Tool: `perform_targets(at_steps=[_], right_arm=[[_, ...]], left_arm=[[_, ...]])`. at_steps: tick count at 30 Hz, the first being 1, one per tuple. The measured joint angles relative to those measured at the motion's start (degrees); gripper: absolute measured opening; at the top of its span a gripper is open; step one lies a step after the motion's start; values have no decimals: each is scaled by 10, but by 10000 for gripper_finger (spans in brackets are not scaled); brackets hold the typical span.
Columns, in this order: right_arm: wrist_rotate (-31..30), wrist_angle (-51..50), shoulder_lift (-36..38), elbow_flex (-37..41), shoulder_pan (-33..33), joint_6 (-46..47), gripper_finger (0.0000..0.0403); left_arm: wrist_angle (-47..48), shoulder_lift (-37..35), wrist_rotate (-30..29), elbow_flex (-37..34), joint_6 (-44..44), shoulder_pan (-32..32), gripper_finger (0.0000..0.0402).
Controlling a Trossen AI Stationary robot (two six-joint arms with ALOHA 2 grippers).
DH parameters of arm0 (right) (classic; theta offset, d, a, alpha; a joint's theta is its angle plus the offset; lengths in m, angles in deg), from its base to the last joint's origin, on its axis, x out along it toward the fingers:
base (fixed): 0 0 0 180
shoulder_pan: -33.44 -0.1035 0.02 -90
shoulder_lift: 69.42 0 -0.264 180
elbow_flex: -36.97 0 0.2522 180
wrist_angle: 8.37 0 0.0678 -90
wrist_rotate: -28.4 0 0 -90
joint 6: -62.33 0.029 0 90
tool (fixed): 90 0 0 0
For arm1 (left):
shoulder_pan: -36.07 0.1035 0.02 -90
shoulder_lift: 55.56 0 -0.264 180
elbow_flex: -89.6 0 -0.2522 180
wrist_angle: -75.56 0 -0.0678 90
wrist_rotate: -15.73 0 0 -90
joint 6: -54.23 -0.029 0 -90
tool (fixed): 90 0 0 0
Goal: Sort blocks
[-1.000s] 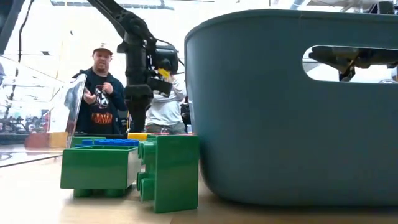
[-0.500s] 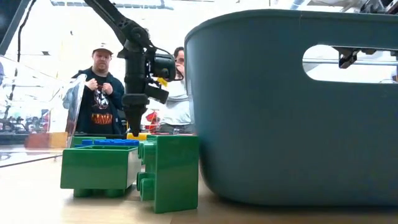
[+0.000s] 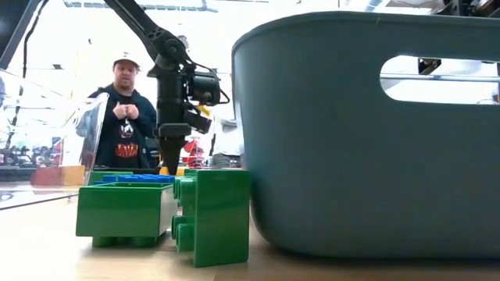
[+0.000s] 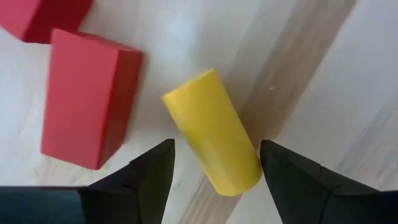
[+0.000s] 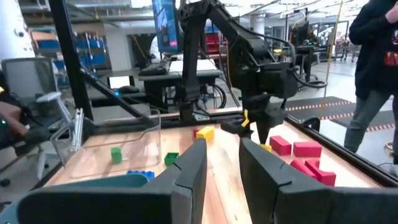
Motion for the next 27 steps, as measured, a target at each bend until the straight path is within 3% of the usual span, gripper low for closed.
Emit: perform_targets(at_steps=[12, 20, 27], right_arm=[[0, 31, -67, -17, 0, -10, 109], [0, 30, -67, -17, 0, -10, 109], [0, 25, -70, -17, 5, -5, 109]], left_arm=[[-3, 33, -12, 1, 46, -2, 213], [0, 40, -2, 11, 28, -9, 128], [34, 22, -1, 44, -10, -16, 124]])
